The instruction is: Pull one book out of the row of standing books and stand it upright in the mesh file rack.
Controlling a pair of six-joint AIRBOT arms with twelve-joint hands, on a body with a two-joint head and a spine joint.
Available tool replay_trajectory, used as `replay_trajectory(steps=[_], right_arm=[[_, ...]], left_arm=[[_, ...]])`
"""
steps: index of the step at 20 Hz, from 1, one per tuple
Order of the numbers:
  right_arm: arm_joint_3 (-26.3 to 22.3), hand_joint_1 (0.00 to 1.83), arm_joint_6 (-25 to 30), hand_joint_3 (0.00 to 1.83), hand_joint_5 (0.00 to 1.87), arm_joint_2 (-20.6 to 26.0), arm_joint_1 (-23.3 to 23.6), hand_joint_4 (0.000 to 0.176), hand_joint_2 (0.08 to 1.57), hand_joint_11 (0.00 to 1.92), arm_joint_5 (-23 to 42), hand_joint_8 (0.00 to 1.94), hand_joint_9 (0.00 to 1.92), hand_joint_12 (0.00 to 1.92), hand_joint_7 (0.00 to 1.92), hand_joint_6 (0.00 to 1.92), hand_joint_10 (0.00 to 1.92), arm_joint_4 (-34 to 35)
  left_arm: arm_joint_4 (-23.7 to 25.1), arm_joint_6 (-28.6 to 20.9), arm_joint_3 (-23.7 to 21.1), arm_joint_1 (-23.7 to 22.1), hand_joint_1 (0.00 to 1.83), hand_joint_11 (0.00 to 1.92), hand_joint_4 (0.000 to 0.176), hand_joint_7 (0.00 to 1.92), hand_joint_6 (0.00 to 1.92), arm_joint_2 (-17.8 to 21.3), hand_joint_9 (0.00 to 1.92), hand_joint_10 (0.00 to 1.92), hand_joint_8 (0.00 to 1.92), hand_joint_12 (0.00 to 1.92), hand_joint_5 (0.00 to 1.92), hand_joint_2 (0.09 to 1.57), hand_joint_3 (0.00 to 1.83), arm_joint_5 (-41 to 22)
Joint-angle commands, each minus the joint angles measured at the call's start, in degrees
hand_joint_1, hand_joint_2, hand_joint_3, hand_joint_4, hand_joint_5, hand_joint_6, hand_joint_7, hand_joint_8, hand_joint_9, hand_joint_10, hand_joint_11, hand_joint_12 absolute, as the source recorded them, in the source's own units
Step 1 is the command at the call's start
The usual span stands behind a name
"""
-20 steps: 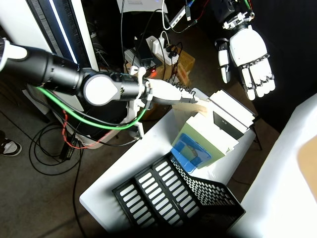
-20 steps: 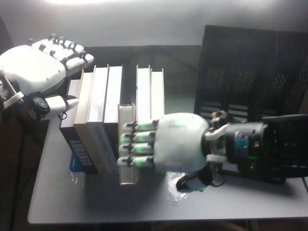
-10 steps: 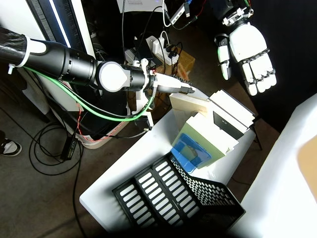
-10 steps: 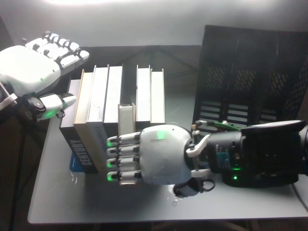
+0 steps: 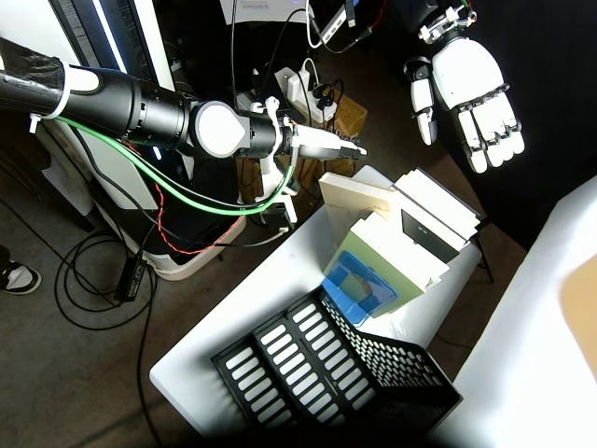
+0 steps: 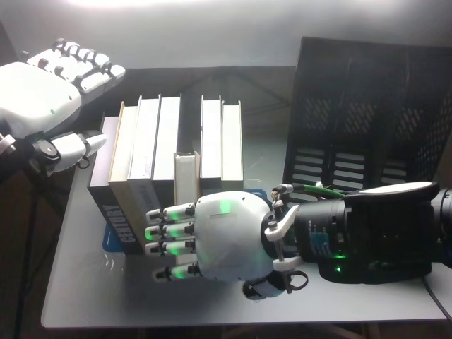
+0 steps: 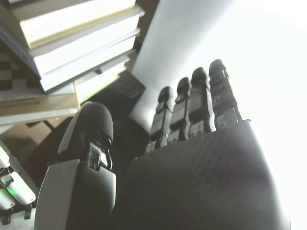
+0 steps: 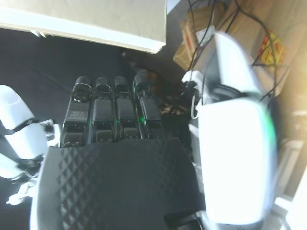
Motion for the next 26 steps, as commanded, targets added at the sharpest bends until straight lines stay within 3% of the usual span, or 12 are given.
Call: replay_trajectory(steps=[1,2,4,5,9,11,12,13,14,16,21,26], right_arm=[[-0.3,0.78,-0.3,0.00,0.15,0.0,0.6,0.037,1.12,0.00,3.9,0.01,0.03,0.66,0.07,0.01,0.01,0.3],[-0.3,0.71,-0.3,0.00,0.06,0.0,0.6,0.035,1.11,0.00,3.9,0.00,0.01,0.19,0.01,0.01,0.00,0.2],[0.0,0.55,-0.3,0.00,0.00,0.0,0.6,0.036,1.03,0.00,3.5,0.00,0.00,0.01,0.00,0.00,0.00,0.1],[0.2,0.69,-0.3,0.00,0.14,0.0,0.6,0.027,1.11,0.00,3.2,0.00,0.02,0.40,0.05,0.02,0.00,0.1],[1.7,0.64,-0.7,0.00,0.00,-1.0,0.6,0.050,1.12,0.00,1.5,0.00,0.00,0.00,0.00,0.00,0.00,0.0],[2.7,0.86,-0.8,0.00,0.15,-1.4,0.6,0.004,1.14,0.00,0.8,0.00,0.00,0.10,0.00,0.02,0.00,0.0],[3.1,0.74,-0.9,0.00,0.03,-1.5,0.6,0.005,1.11,0.00,0.4,0.00,0.00,0.02,0.00,0.00,0.00,0.0],[3.4,0.80,-0.9,0.00,0.01,-1.6,0.6,0.000,1.09,0.00,0.2,0.00,0.00,0.00,0.00,0.00,0.00,-0.4],[3.7,1.01,-0.9,0.00,0.21,-1.9,0.6,0.000,0.95,0.00,0.0,0.05,0.11,0.38,0.09,0.00,0.02,-0.6],[4.8,1.00,-0.9,0.03,0.14,-2.4,0.8,0.000,1.04,0.00,-0.3,0.02,0.03,0.01,0.08,0.01,0.03,-0.6],[6.7,0.87,-0.9,0.04,0.05,-3.3,1.0,0.000,1.17,0.00,-2.1,0.00,0.00,0.00,0.02,0.01,0.00,-0.6],[10.9,1.33,-0.9,0.00,0.29,-6.4,0.9,0.000,1.11,0.00,-5.5,0.03,0.04,0.00,0.15,0.08,0.02,-0.7]], left_arm=[[0.1,0.1,0.2,-0.2,0.37,0.00,0.022,0.00,0.01,0.9,0.00,0.00,0.00,0.00,0.05,1.42,0.00,-7.0],[0.1,0.1,0.2,-0.2,0.37,0.00,0.020,0.00,0.01,0.9,0.00,0.00,0.00,0.00,0.05,1.42,0.00,-7.0],[0.1,0.1,0.2,-0.3,0.34,0.01,0.016,0.00,0.01,0.9,0.00,0.00,0.00,0.01,0.05,1.42,0.00,-7.1],[0.1,0.1,0.2,-0.4,0.35,0.01,0.023,0.00,0.01,0.9,0.00,0.00,0.00,0.01,0.05,1.42,0.00,-7.1],[0.1,0.1,0.1,-0.5,0.33,0.00,0.047,0.00,0.00,0.9,0.00,0.00,0.00,0.01,0.02,1.43,0.00,-7.2],[0.3,0.1,0.2,-0.7,0.32,0.00,0.054,0.00,0.00,0.8,0.00,0.00,0.00,0.00,0.02,1.43,0.00,-7.1],[0.6,0.1,0.2,-0.9,0.31,0.00,0.071,0.00,0.00,0.6,0.00,0.00,0.00,0.00,0.02,1.42,0.00,-6.9],[0.8,0.1,0.3,-1.1,0.31,0.00,0.069,0.00,0.00,0.5,0.00,0.00,0.00,0.00,0.02,1.43,0.00,-6.8],[1.0,0.1,0.4,-1.3,0.32,0.00,0.063,0.00,0.00,0.3,0.00,0.00,0.00,0.00,0.02,1.43,0.00,-6.7],[1.6,0.1,0.8,-1.9,0.32,0.00,0.054,0.00,0.00,-0.2,0.00,0.00,0.00,0.00,0.01,1.43,0.00,-6.2],[3.4,0.1,1.4,-3.8,0.28,0.00,0.054,0.00,0.00,-1.3,0.00,0.00,0.00,0.00,0.01,1.44,0.00,-4.9],[5.2,0.0,2.3,-5.7,0.27,0.00,0.054,0.00,0.00,-2.2,0.00,0.00,0.00,0.00,0.00,1.44,0.00,-3.6]])
